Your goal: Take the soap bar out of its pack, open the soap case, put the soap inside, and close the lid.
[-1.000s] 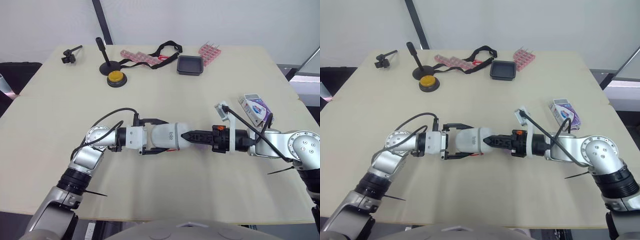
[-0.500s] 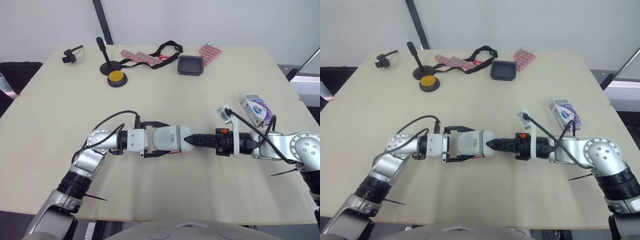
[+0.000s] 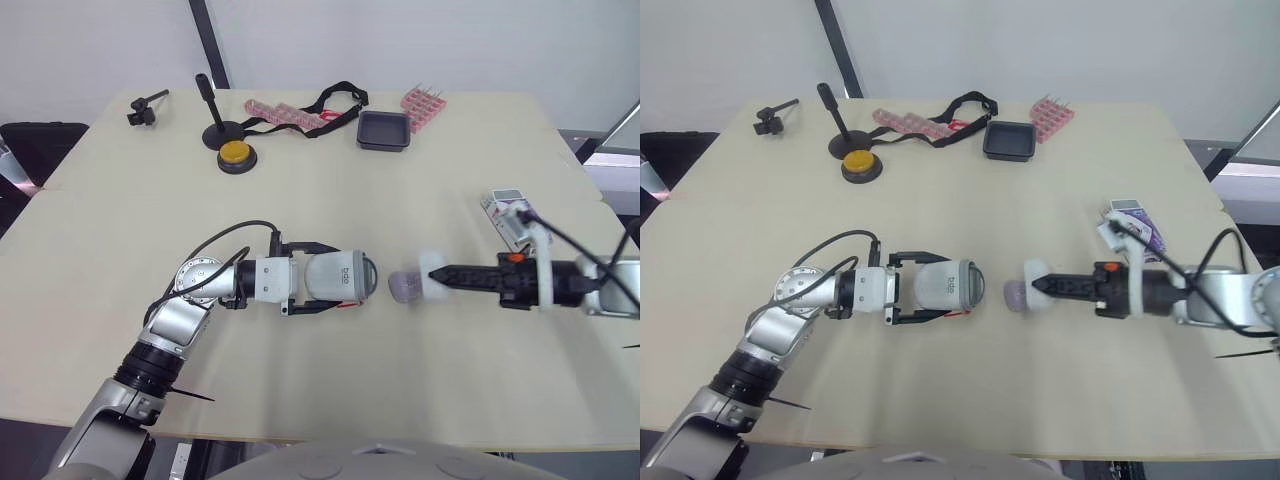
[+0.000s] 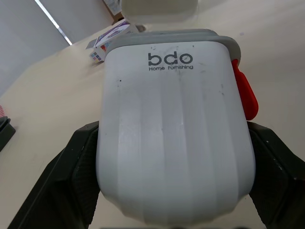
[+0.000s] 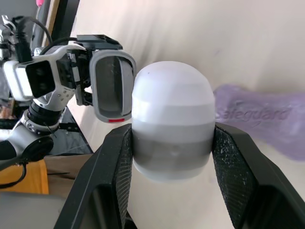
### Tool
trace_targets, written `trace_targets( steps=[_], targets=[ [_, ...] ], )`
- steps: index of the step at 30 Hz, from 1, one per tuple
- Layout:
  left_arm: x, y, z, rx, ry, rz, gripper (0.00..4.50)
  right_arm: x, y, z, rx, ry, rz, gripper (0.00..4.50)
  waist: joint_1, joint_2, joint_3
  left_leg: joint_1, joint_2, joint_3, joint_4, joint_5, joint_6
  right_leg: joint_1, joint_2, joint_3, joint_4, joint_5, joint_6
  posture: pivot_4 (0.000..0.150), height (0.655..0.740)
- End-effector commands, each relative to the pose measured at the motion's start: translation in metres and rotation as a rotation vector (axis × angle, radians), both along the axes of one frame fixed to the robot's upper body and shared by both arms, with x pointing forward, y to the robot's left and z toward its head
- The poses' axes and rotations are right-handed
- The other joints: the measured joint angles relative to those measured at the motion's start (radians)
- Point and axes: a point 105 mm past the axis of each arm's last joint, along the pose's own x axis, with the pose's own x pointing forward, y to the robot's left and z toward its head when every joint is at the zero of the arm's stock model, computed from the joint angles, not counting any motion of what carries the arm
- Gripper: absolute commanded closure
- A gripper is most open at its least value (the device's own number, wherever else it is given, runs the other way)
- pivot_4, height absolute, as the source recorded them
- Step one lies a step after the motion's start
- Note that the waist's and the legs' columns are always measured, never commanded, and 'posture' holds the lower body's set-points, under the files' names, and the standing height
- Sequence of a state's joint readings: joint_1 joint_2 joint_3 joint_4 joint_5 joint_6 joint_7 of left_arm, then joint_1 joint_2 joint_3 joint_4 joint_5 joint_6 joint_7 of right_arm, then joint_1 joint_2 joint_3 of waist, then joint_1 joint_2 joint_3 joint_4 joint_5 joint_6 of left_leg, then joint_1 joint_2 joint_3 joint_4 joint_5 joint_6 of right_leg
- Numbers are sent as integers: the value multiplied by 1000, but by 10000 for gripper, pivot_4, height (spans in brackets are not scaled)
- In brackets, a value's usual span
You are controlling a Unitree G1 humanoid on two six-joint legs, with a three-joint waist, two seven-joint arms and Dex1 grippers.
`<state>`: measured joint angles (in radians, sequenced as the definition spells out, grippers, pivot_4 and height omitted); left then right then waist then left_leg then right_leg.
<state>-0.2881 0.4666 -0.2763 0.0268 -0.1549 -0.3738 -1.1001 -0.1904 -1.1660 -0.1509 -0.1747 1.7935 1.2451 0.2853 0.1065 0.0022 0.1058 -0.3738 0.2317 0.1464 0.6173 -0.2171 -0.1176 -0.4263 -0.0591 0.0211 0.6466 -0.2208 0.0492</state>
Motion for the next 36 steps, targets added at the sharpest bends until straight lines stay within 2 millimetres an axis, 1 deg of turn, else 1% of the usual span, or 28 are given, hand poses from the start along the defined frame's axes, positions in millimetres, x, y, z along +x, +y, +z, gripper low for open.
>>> trace_targets(
  steps=[1,2,4,5,6,7,10,13,16,20,24,26,30,31,34,36],
  targets=[
    [1,2,4,-4,-14,2,10241,6,-31,3,-173,-49,-45,25054,2,0,0,0,0,0,0,0,0,0,0,0,0,0,0,1500,7291],
    [1,1,4,-4,-12,2,10241,7,-42,-5,-268,-59,-50,25054,2,-1,0,0,0,0,0,0,0,0,0,0,0,0,0,1500,7291],
    [0,0,3,-4,-8,2,10241,9,-55,-14,-392,-81,-32,25054,2,-1,1,0,0,0,0,0,0,0,0,0,0,0,0,1500,7291],
    [0,0,3,-5,-5,4,10241,12,-64,-20,-490,-106,-12,25054,2,-2,1,0,0,0,0,0,0,0,0,0,0,0,0,1500,7291],
    [0,-1,3,-5,-3,6,10241,14,-70,-25,-557,-129,10,25054,1,-2,1,0,0,0,0,0,0,0,0,0,0,-1,-1,1500,7291],
    [0,-1,3,-5,-2,6,10241,17,-73,-27,-589,-142,27,25054,0,-2,1,0,0,0,0,0,1,0,0,0,0,-1,-1,1500,7291],
    [0,1,3,0,-3,13,10241,22,-70,-31,-627,-182,102,25054,-7,-1,1,0,0,0,0,0,1,0,0,0,0,-2,-3,1500,7291],
    [1,3,3,6,-4,24,10241,29,-70,-37,-681,-208,160,25054,-14,-1,1,1,1,0,1,-2,6,0,0,0,2,-2,-4,1500,7291],
    [2,2,2,7,-5,27,10241,32,-77,-46,-763,-216,232,25054,-14,-1,1,0,1,0,1,-2,7,0,0,0,2,-3,-5,1500,7291],
    [2,2,3,4,-7,30,10241,36,-82,-55,-809,-219,285,25054,-13,-1,1,0,1,0,2,-3,9,0,-1,0,3,-3,-5,1500,7291],
    [1,1,3,2,-7,33,10241,39,-83,-59,-813,-229,307,25054,-14,-1,1,0,1,0,4,-3,10,0,-1,0,4,-3,-5,1500,7291],
    [1,1,3,2,-6,34,10241,42,-83,-59,-819,-245,313,14614,-13,-1,1,0,1,0,5,-4,10,0,-1,0,5,-3,-6,1500,7291],
    [2,1,2,3,-5,39,10241,43,-83,-56,-827,-273,321,1950,-14,-1,0,0,1,0,6,-4,11,0,-2,0,6,-3,-6,1500,7291],
    [2,1,2,3,-6,40,10241,42,-84,-54,-823,-274,320,114,-14,-1,0,0,1,0,6,-4,11,0,-1,0,6,-3,-6,1500,7291],
    [3,2,3,4,-7,44,10241,41,-83,-47,-803,-303,307,114,-12,-1,0,0,1,0,6,-4,12,0,-2,0,6,-3,-6,1500,7291],
    [3,2,3,4,-6,45,10241,44,-79,-34,-768,-374,279,114,-12,0,0,0,1,0,7,-4,12,0,-2,0,6,-3,-6,1500,7291]
  ],
)
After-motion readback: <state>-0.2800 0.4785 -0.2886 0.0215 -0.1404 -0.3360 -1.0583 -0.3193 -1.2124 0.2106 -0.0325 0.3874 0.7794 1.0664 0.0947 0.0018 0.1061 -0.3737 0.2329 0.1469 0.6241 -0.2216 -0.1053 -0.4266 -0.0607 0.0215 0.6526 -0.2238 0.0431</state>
